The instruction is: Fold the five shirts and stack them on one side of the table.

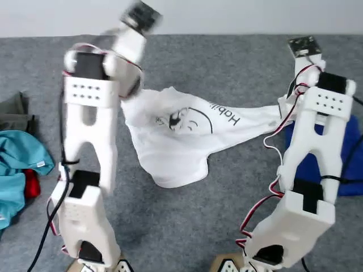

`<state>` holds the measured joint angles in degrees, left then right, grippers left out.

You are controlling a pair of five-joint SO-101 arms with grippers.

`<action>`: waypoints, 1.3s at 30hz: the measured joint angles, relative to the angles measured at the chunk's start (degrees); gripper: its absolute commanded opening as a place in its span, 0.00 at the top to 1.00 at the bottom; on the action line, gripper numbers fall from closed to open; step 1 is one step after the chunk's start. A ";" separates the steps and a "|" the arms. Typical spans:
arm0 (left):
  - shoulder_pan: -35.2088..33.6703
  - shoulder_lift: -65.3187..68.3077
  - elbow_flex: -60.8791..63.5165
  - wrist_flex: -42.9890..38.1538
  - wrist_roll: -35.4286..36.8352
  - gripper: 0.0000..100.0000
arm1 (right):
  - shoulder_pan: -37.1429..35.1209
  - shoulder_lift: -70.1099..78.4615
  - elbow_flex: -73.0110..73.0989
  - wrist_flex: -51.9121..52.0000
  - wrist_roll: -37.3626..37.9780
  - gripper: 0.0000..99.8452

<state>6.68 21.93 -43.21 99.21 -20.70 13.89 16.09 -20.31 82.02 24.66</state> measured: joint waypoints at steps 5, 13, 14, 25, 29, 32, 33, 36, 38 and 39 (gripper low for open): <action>6.51 -10.90 20.04 0.00 -2.02 0.89 | -1.32 -0.97 0.00 0.00 0.00 0.99; 16.88 -25.05 45.80 -0.09 -2.55 0.85 | -1.58 -2.20 0.00 1.58 0.00 0.99; 17.67 -25.32 48.62 -0.97 -2.55 0.83 | -1.58 -2.20 0.00 1.76 0.00 0.99; 16.70 -20.66 64.44 -17.85 -2.37 0.79 | -2.46 -2.20 0.00 4.22 -2.99 0.99; 15.56 -15.12 64.44 -22.86 -2.37 0.79 | -2.46 -2.20 0.00 4.22 -3.43 0.99; 14.42 -11.16 64.44 -25.67 -2.37 0.80 | -2.46 -2.20 0.00 4.22 -3.60 0.99; 14.24 -10.02 64.44 -26.02 -2.37 0.80 | -2.46 -2.20 0.00 4.22 -3.60 0.99; 14.24 -8.35 64.44 -26.20 -2.64 0.87 | -2.55 -2.20 0.00 4.22 -3.60 0.99; 14.24 -8.18 64.44 -26.11 -2.64 0.94 | -2.99 -2.20 0.00 4.31 -3.60 0.99; 14.24 -8.18 64.44 -25.76 -3.08 0.98 | -3.25 -2.20 0.00 4.92 -3.60 0.99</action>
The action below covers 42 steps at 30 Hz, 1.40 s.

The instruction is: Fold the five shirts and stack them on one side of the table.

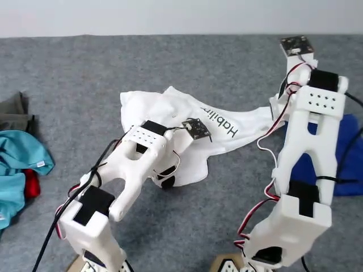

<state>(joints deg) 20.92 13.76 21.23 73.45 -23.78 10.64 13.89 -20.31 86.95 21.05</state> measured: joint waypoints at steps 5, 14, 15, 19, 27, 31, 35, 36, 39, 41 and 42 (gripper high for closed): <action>0.00 -0.62 -3.25 8.18 -3.78 1.00 | -2.55 0.00 0.00 3.69 0.00 0.99; -5.80 -21.89 -20.31 20.84 -0.70 1.00 | -2.55 -8.35 -2.55 12.40 0.00 0.99; -7.21 -24.44 -22.42 21.19 0.70 1.00 | -2.55 -10.02 -3.25 12.84 0.00 0.99; -12.31 -30.86 -29.89 21.19 5.63 1.00 | -2.55 -17.41 -4.31 13.01 0.00 0.99; -22.51 -33.32 -47.12 21.27 9.93 1.00 | -2.73 -29.98 -4.40 13.01 -2.29 0.99; -24.79 -33.49 -55.91 20.75 10.29 1.00 | -2.73 -35.25 -4.40 12.57 -5.71 0.99; -24.97 -33.85 -63.47 20.66 10.29 1.00 | -2.73 -40.79 -4.40 8.97 -6.77 0.99; -24.97 -33.85 -65.49 20.66 10.29 1.00 | -2.73 -42.11 -4.40 7.65 -6.95 0.99; -24.97 -33.85 -71.82 20.66 10.29 1.00 | -2.73 -46.07 -4.40 2.64 -6.95 0.99; -25.05 -34.29 -75.52 20.66 10.29 1.00 | -2.73 -48.62 -4.40 -1.32 -6.95 0.99; -25.05 -34.46 -77.01 20.66 10.29 1.00 | -2.73 -49.67 -4.40 -3.16 -6.86 0.99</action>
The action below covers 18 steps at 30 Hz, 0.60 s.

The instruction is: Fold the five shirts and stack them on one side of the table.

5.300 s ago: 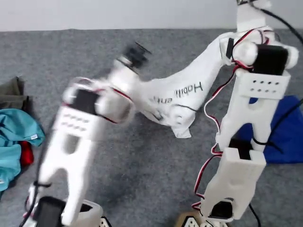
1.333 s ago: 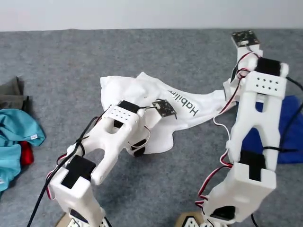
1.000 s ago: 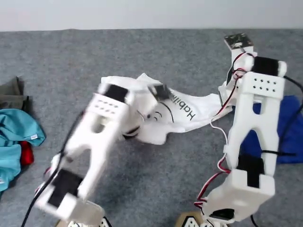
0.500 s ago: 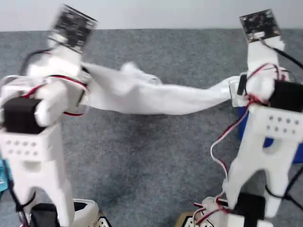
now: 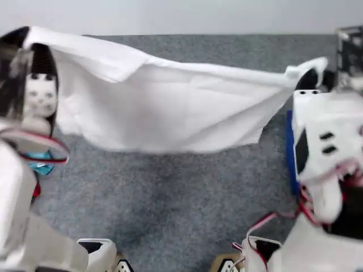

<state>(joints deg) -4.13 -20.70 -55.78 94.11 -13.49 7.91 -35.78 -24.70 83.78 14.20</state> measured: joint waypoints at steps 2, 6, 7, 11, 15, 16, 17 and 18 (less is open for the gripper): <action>0.00 -0.53 -2.46 0.00 0.00 1.00 | 0.00 -2.02 0.00 -3.34 1.05 0.99; 0.00 -0.62 -8.00 2.64 -3.16 1.00 | 0.00 -5.54 -0.09 -5.80 4.40 0.99; 0.00 -0.62 -9.67 4.04 -4.57 1.00 | 0.00 -6.42 -0.09 -5.89 5.27 0.99; -0.53 -1.14 -15.21 5.27 -7.38 1.00 | 0.00 -11.25 -0.53 -5.89 8.62 0.99; -0.53 -1.32 -19.43 5.27 -7.74 1.00 | 0.00 -14.59 -0.62 -5.89 10.99 0.99; -0.53 -1.32 -20.04 5.27 -7.74 1.00 | 0.00 -15.12 -0.62 -5.89 11.34 0.99; -0.53 -1.32 -20.40 5.27 -7.91 1.00 | 0.00 -15.82 -0.62 -5.89 11.78 0.99; -0.53 -1.41 -20.84 5.27 -8.09 1.00 | 0.00 -16.53 -0.62 -5.45 12.40 0.99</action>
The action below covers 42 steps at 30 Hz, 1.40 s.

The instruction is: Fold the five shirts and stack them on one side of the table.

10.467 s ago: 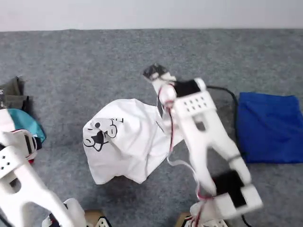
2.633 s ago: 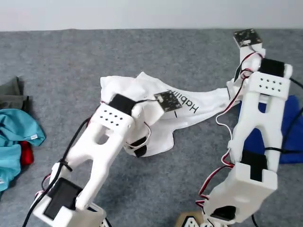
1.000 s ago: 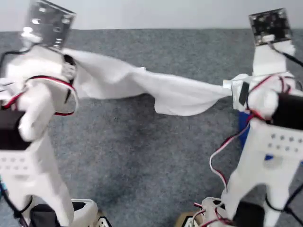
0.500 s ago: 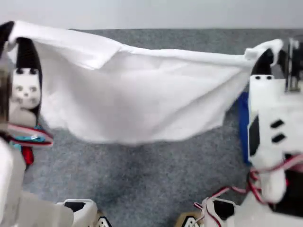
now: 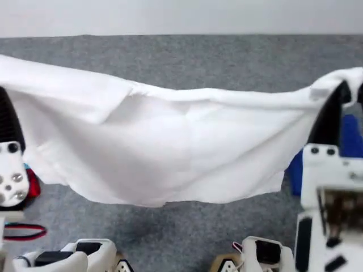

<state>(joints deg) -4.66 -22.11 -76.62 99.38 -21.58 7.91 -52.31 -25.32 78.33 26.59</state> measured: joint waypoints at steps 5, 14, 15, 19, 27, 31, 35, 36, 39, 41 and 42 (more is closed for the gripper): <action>0.00 -4.57 1.14 0.00 -3.43 1.00 | 0.00 -3.16 0.00 4.66 1.67 0.99; -0.09 -19.34 18.11 0.00 -8.62 1.00 | -0.09 -5.80 -0.09 16.62 1.76 0.99; -0.09 -21.19 21.19 0.00 -9.23 1.00 | -0.09 -5.80 -0.26 17.93 1.76 0.99; -0.09 -28.31 33.14 0.00 -11.43 1.00 | -0.09 -5.80 -0.97 21.45 1.93 0.99; -0.09 -35.16 57.67 -0.97 -13.10 1.00 | -0.09 -5.71 6.07 21.98 1.93 0.99; -0.09 -35.16 72.26 -9.58 -13.10 1.00 | -0.09 -3.78 18.64 15.82 1.93 0.99; 0.00 -34.99 89.58 -25.58 -13.10 1.00 | -0.09 2.11 34.55 2.55 1.76 0.99; 0.00 -34.73 94.42 -30.68 -13.10 1.00 | -0.09 3.16 38.33 -1.41 1.76 0.99; 0.00 -34.20 108.75 -46.15 -14.24 1.00 | -0.09 7.91 47.47 -13.89 1.76 0.99; 0.00 -34.02 117.80 -56.35 -16.62 1.00 | -0.44 12.13 50.73 -21.01 1.76 0.99; 0.00 -33.23 121.85 -61.19 -17.67 1.00 | -0.79 14.68 51.08 -24.09 1.76 0.99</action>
<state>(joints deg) -4.66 -55.34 45.23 38.20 -39.25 7.12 -37.63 25.76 54.24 28.35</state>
